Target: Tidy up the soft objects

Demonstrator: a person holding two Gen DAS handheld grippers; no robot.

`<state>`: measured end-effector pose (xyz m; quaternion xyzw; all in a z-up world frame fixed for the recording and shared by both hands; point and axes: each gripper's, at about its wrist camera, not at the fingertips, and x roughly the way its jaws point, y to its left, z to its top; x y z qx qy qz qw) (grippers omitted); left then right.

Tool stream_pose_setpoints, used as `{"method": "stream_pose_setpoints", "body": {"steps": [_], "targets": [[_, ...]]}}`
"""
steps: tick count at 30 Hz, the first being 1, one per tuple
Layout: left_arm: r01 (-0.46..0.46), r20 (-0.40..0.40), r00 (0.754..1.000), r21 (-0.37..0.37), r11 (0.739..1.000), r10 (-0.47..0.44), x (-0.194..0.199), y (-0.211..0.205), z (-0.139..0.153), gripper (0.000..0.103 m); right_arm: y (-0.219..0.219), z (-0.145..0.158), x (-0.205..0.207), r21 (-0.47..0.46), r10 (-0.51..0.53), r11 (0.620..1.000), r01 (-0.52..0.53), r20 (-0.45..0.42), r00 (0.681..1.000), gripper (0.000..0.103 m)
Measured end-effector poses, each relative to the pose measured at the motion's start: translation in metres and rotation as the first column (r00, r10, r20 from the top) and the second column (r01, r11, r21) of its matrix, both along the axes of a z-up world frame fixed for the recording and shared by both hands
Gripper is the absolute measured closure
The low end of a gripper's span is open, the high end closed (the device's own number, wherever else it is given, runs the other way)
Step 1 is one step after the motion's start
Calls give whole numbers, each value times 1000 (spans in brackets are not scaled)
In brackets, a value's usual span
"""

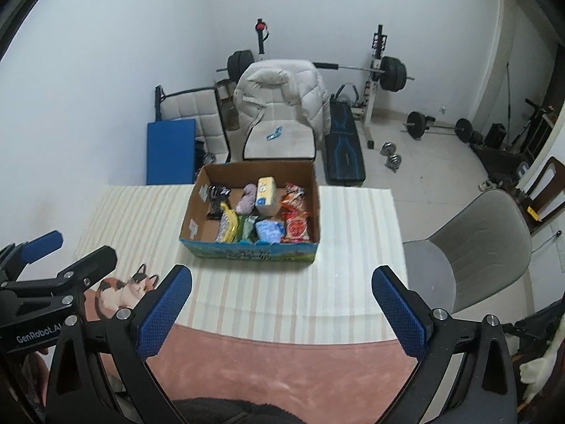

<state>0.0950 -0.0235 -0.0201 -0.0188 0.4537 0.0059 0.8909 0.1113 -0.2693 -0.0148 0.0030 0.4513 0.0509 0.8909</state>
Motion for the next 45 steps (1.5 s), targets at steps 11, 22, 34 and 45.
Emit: {"method": "stream_pose_setpoints", "body": {"steps": [11,22,34,45], "targets": [[-46,55,997,25,999,45,-1,1,11,0,-9,13,8,-17,-23,1000,24,55,998,0],[-44,63,997,25,999,42,0,0,13,0,-10,20,8,-19,-28,999,30,76,997,0],[-38,57,998,21,999,36,-2,-1,11,0,-11,19,8,-20,-31,999,33,78,996,0],[-29,53,998,24,999,28,0,0,6,0,-13,22,5,-21,-48,999,50,89,995,0]]}}
